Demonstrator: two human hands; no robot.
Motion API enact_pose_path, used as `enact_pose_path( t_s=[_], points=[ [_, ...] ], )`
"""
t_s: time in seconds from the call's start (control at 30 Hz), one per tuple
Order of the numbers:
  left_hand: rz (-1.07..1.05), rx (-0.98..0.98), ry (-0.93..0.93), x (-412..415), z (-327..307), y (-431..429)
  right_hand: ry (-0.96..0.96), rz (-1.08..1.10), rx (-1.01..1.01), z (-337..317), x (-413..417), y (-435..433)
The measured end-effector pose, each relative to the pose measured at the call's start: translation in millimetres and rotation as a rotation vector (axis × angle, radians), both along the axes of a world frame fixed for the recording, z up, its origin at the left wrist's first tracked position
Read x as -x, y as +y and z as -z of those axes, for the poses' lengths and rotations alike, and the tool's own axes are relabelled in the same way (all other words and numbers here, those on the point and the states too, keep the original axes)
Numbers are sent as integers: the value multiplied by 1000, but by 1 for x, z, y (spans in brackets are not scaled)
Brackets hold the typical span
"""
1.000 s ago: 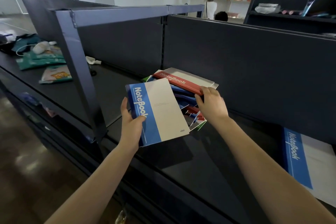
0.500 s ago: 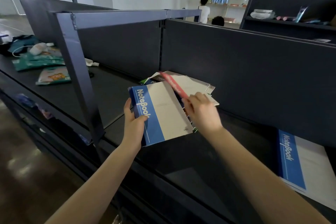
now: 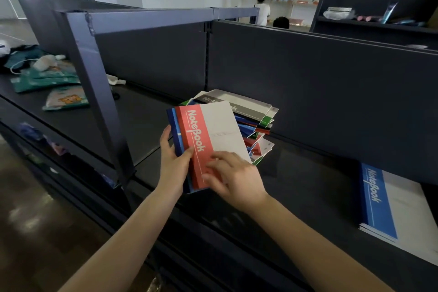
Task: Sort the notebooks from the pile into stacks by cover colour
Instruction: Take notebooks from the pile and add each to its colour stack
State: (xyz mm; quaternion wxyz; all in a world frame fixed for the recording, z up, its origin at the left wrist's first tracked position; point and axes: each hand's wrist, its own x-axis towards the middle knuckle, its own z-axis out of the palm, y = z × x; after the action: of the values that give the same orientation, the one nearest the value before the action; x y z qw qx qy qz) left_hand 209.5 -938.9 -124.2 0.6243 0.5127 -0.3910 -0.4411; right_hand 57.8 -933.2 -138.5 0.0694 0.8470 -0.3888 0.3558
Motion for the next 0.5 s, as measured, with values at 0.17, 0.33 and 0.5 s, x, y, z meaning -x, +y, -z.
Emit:
enact_pose_path(
  t_s=[0.17,0.33,0.5],
  points=[
    [93,-15,-8,0,3,5,-305,275,-361,3,23,-14],
    [215,5,-61,17,7,6,-618,356,-668,1,45,-6],
    [302,11,-36,47,12,7,-728,383,-800,4,75,10]
  ],
)
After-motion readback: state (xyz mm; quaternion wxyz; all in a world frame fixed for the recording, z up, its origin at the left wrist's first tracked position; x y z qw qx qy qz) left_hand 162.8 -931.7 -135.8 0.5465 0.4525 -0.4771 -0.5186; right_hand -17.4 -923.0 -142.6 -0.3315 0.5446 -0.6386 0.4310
